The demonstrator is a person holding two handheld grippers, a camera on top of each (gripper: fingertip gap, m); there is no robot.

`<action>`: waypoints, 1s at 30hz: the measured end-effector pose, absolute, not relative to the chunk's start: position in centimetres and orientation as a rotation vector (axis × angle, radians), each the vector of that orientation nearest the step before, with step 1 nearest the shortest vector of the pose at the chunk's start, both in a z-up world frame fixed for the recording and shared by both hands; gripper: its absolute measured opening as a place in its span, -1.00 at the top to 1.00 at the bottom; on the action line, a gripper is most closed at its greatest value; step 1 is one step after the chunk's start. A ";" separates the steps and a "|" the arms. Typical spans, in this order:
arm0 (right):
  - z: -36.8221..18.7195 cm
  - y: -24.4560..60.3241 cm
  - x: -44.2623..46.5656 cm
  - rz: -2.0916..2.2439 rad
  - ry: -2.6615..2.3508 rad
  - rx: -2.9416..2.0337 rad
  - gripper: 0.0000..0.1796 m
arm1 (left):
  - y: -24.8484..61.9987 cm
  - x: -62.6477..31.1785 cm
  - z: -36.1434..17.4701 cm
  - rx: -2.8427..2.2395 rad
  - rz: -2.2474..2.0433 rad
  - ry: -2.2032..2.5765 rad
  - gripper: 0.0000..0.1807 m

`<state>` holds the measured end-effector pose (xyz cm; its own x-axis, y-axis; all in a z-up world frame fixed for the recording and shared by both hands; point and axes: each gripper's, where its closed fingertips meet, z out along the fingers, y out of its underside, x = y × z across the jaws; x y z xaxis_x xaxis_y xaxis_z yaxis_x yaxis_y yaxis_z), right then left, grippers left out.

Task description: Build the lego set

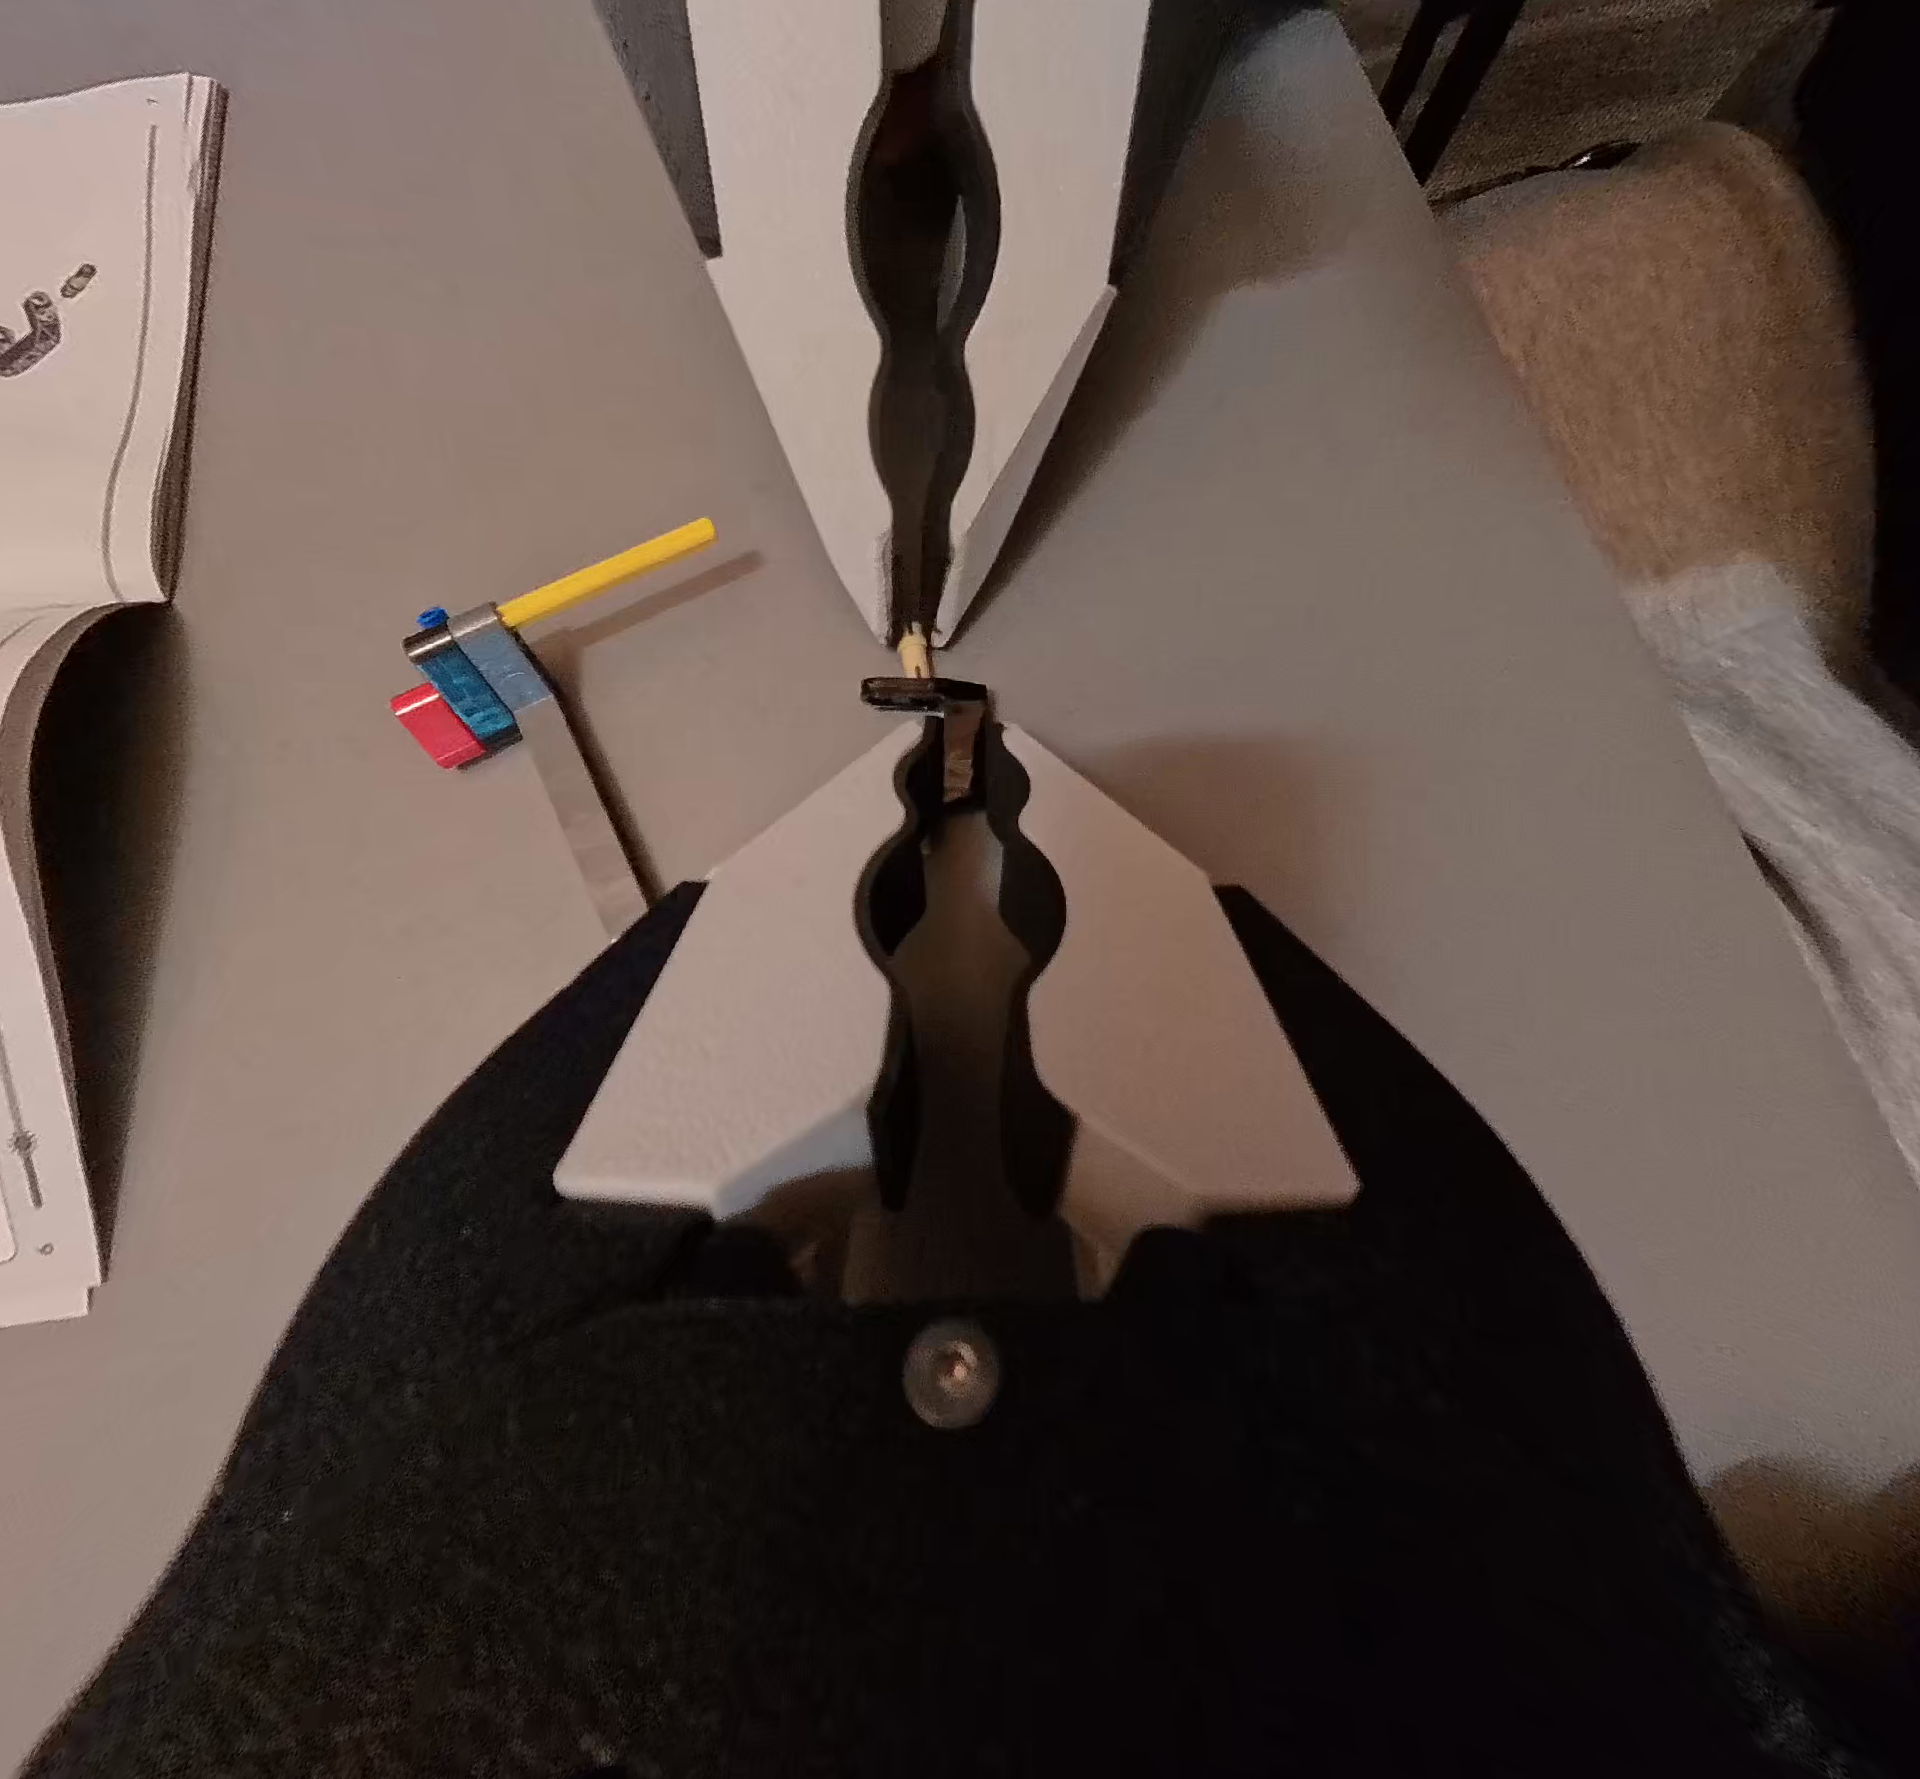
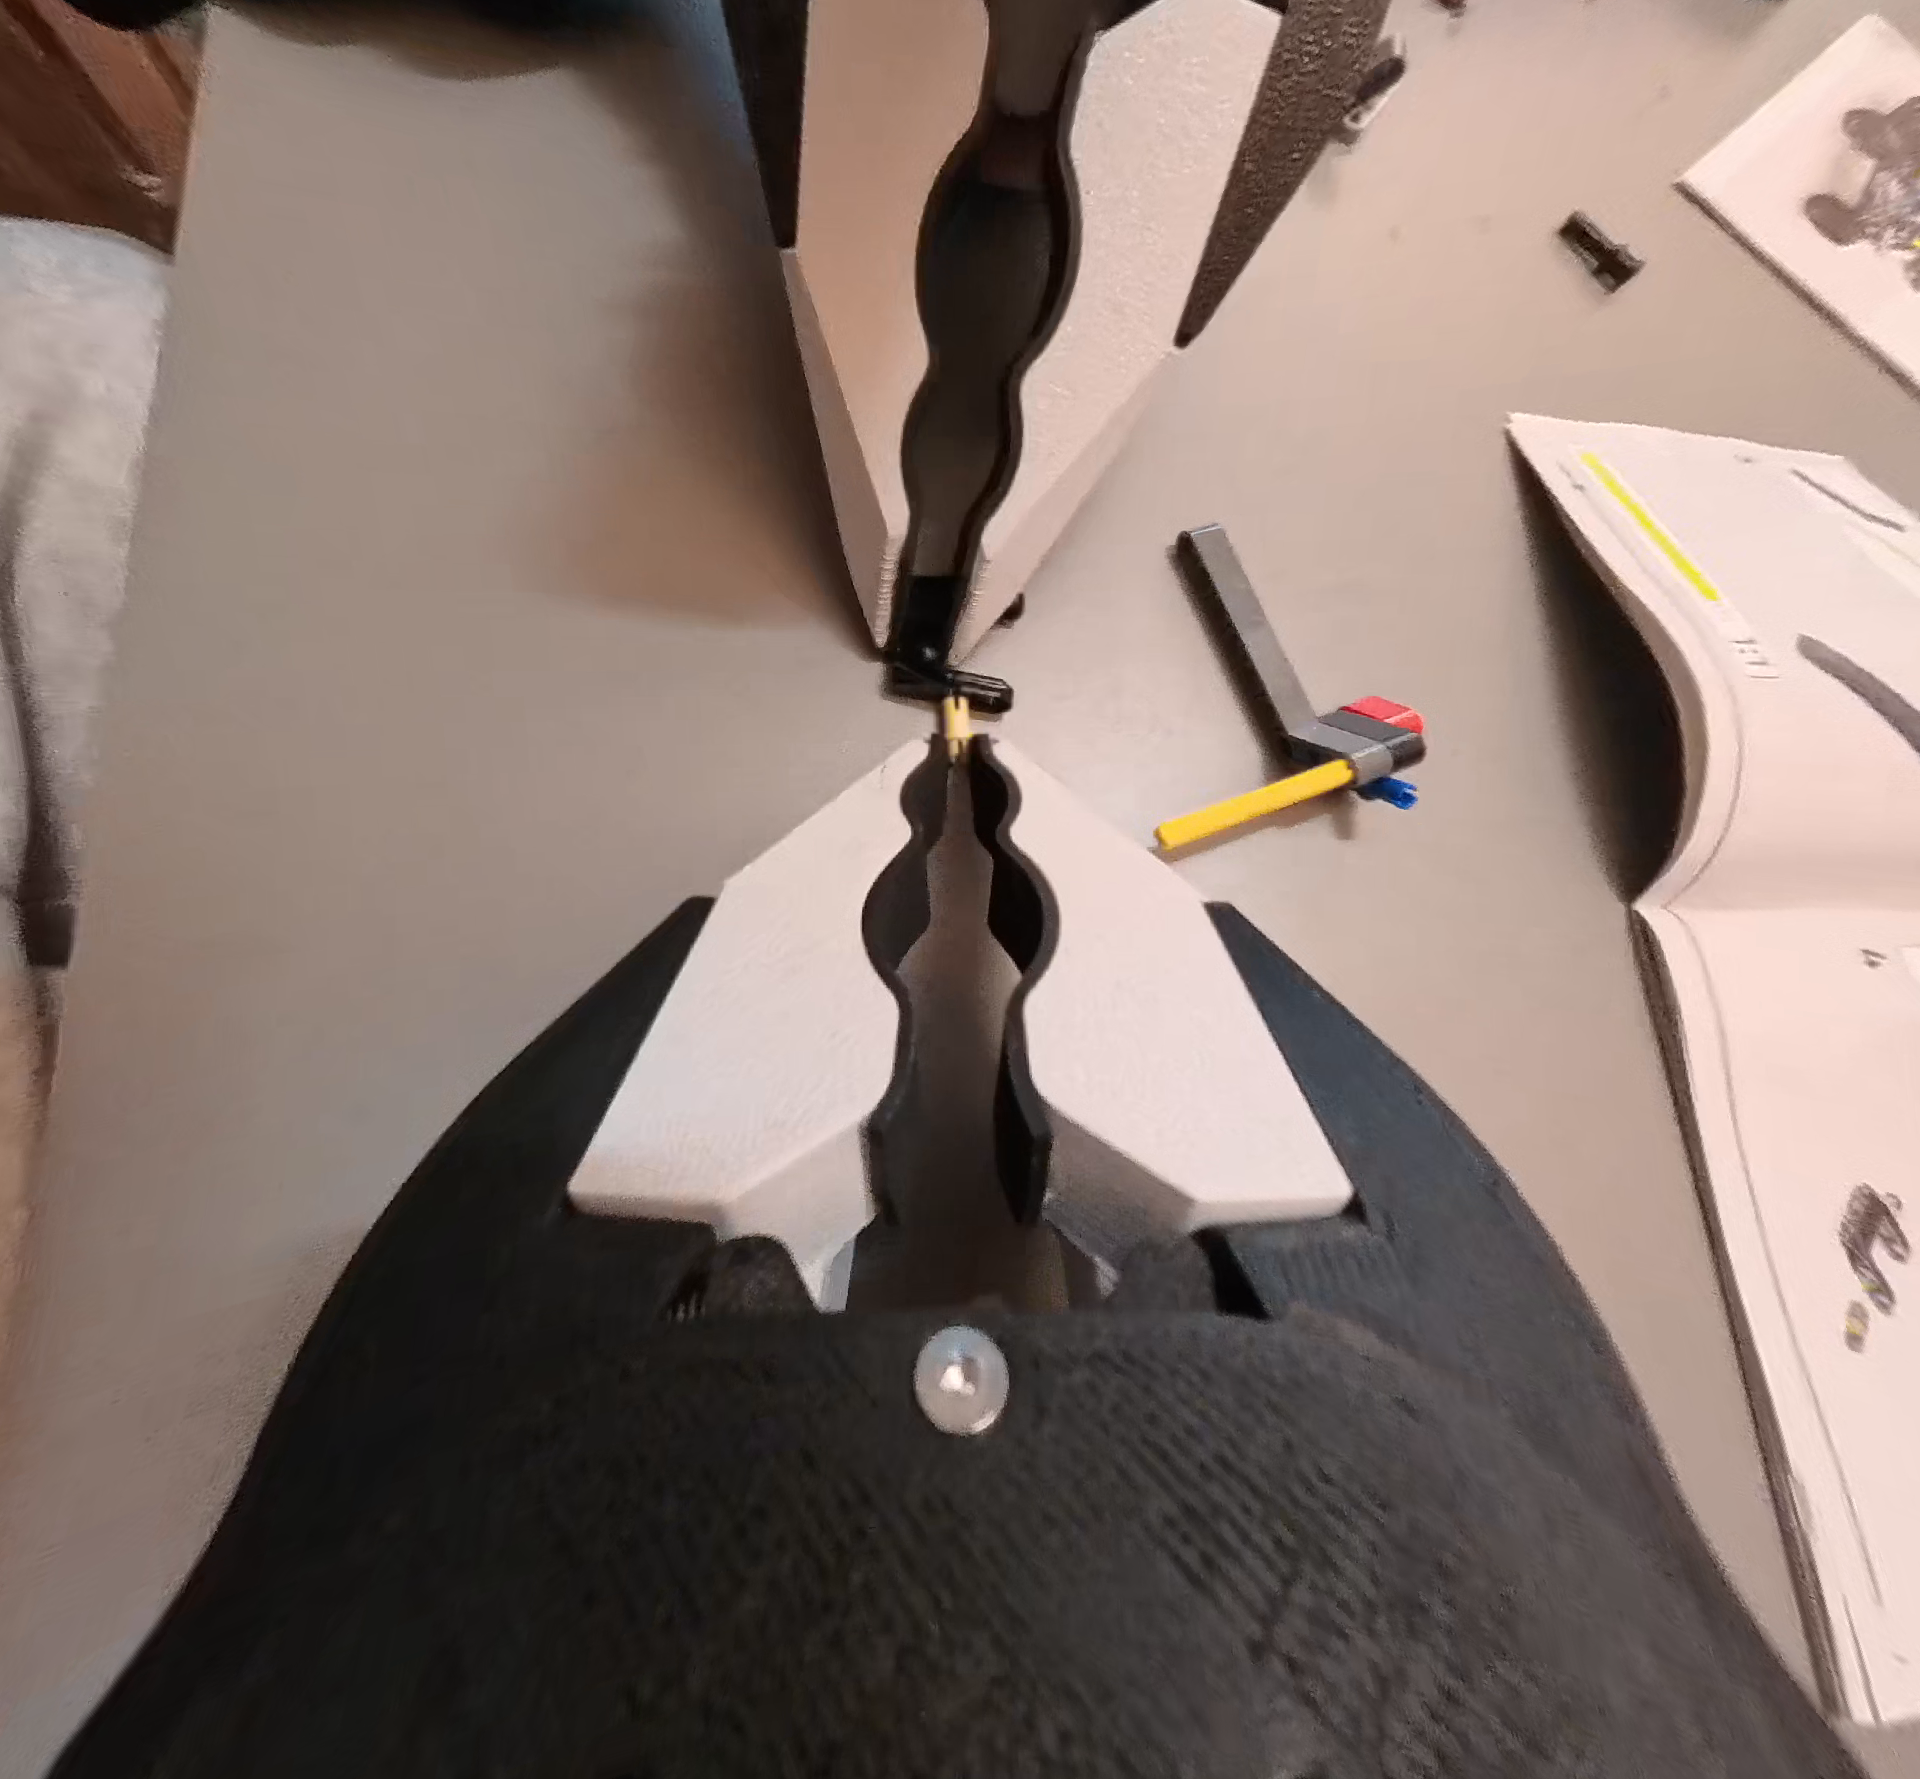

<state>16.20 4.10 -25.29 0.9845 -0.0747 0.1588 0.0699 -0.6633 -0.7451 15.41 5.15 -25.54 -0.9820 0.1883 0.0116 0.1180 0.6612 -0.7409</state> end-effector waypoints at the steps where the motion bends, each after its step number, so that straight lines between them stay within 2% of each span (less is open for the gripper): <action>1: -25.3 4.1 16.1 -0.237 -0.002 -2.284 0.96 | 5.1 15.4 -25.5 -0.259 1.233 -2.784 0.93; 9: -25.2 4.3 16.5 -0.350 0.009 -2.281 0.96 | 5.1 15.7 -25.5 -0.233 1.235 -2.794 0.94; 20: -25.3 4.8 16.5 -0.267 0.121 -2.291 0.97 | 5.4 15.7 -25.5 -0.285 1.241 -2.805 0.93; 25: -25.1 5.1 16.3 -0.448 -0.065 -2.272 0.97 | 5.7 15.6 -25.6 -0.225 1.215 -2.767 0.93; 30: -25.3 5.1 16.4 -0.156 0.116 -2.289 0.97 | 5.7 15.6 -25.5 -0.247 1.231 -2.783 0.93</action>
